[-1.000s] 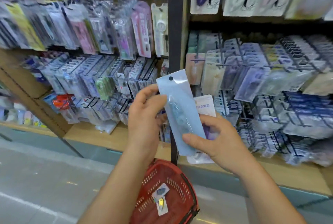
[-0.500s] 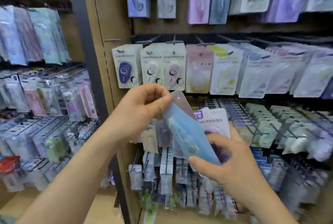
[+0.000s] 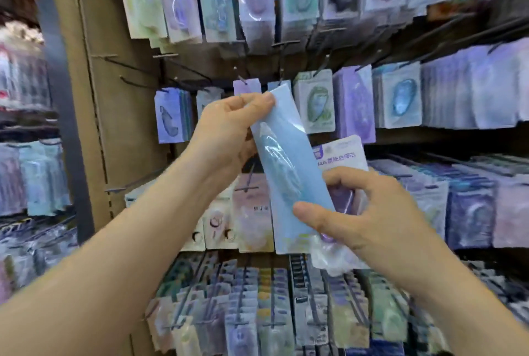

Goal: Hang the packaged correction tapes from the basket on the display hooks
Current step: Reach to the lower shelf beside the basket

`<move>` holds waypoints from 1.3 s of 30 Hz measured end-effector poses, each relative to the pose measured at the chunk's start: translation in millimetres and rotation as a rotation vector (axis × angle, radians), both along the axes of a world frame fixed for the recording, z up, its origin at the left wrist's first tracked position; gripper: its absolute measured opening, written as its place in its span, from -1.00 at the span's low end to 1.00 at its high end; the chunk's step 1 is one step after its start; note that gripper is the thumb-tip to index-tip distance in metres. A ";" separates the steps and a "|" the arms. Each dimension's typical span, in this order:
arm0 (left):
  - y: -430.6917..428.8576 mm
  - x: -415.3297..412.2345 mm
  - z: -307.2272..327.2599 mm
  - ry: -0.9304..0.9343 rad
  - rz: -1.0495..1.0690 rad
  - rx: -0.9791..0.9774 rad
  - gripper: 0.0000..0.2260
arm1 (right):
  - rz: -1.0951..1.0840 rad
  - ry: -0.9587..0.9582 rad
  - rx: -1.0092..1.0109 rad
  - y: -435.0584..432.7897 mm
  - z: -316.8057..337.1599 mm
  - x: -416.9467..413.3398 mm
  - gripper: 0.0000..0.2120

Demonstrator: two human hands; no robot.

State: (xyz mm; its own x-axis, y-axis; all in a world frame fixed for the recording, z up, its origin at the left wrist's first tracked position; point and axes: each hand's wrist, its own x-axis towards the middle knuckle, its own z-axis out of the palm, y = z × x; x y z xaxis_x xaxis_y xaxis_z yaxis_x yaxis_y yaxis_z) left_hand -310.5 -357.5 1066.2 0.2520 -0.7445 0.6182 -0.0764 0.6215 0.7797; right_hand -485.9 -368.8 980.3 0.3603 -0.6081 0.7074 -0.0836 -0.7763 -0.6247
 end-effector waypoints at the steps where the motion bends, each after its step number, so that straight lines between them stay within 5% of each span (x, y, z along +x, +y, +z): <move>1: -9.5 -1.0 13.0 -0.004 0.015 -0.018 -0.86 | -0.009 -0.024 0.021 -9.0 10.2 2.3 -0.87; 5: -55.1 1.3 51.5 0.023 0.110 -0.062 -0.93 | 0.011 -0.128 0.193 -42.9 46.5 17.0 -0.88; 15: -113.4 19.4 71.1 -0.267 0.417 -0.117 -0.87 | 0.044 -0.231 0.348 -84.6 62.5 39.5 -0.84; 27: -121.2 30.4 82.6 -0.237 0.186 0.025 -0.94 | 0.100 -0.122 0.401 -92.1 58.0 43.3 -0.73; 35: -132.6 15.6 69.3 0.071 0.103 0.069 -0.90 | 0.170 -0.152 0.439 -92.0 65.5 34.7 -0.70; 39: -132.2 22.9 69.8 0.057 0.056 0.102 -0.84 | 0.160 -0.119 0.435 -90.9 66.0 31.6 -0.69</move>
